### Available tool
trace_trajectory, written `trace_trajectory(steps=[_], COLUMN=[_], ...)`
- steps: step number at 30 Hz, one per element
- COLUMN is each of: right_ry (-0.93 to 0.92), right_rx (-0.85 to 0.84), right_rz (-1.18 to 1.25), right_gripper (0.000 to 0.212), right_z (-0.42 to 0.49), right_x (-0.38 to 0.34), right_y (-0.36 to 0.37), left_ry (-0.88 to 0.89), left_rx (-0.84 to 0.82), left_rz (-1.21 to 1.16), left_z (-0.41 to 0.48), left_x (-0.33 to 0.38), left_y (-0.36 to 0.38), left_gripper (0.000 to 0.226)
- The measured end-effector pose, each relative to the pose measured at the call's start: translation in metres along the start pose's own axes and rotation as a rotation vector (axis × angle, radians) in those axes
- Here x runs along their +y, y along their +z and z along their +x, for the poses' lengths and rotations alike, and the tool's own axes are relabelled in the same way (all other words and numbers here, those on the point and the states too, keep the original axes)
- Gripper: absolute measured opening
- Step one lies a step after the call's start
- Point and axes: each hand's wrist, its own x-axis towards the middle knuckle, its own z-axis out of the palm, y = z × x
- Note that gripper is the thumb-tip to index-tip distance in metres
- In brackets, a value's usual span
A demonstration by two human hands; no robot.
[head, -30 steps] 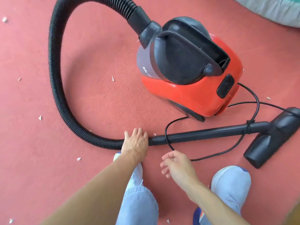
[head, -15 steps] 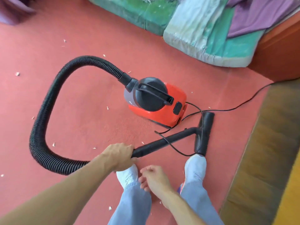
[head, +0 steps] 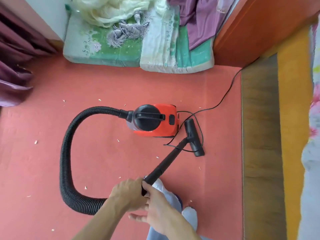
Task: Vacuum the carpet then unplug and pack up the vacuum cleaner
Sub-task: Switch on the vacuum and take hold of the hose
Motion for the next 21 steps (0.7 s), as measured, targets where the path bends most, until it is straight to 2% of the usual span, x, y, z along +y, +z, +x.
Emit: trace_trajectory(steps=[3,6,9,11,14,17,21], right_ry=[0.009,0.035,0.005,-0.039,-0.112,-0.177,-0.254], right_rx=[0.020,0.067,0.052,0.058,0.100,0.151,0.285], right_rz=[0.105,0.260,0.464,0.549,0.594,0.614,0.433], right_gripper=[0.032,0.038,0.043,0.043,0.036,0.030,0.029], right_z=[-0.009,-0.016,-0.026,-0.034,-0.051,-0.068,-0.088], right_x=[0.016,0.038,0.057,0.067,0.075,0.077,0.092], right_y=[0.001,0.003,0.002,0.001,0.004,0.009,-0.004], left_ry=[0.041,0.097,0.123,0.137,0.178,0.151,0.125], left_rx=[-0.082,-0.175,-0.217,-0.176,-0.089,-0.038,-0.003], left_rz=[-0.178,-0.243,-0.178,-0.048,0.082,0.066,0.022], left_z=[-0.031,-0.062,-0.086,-0.097,-0.112,-0.131,-0.163], left_x=[0.000,0.000,-0.001,-0.002,-0.004,-0.006,-0.012], left_y=[0.001,-0.004,-0.005,-0.003,-0.001,-0.005,-0.003], left_gripper=[0.038,0.040,0.040,0.044,0.058,0.053,0.054])
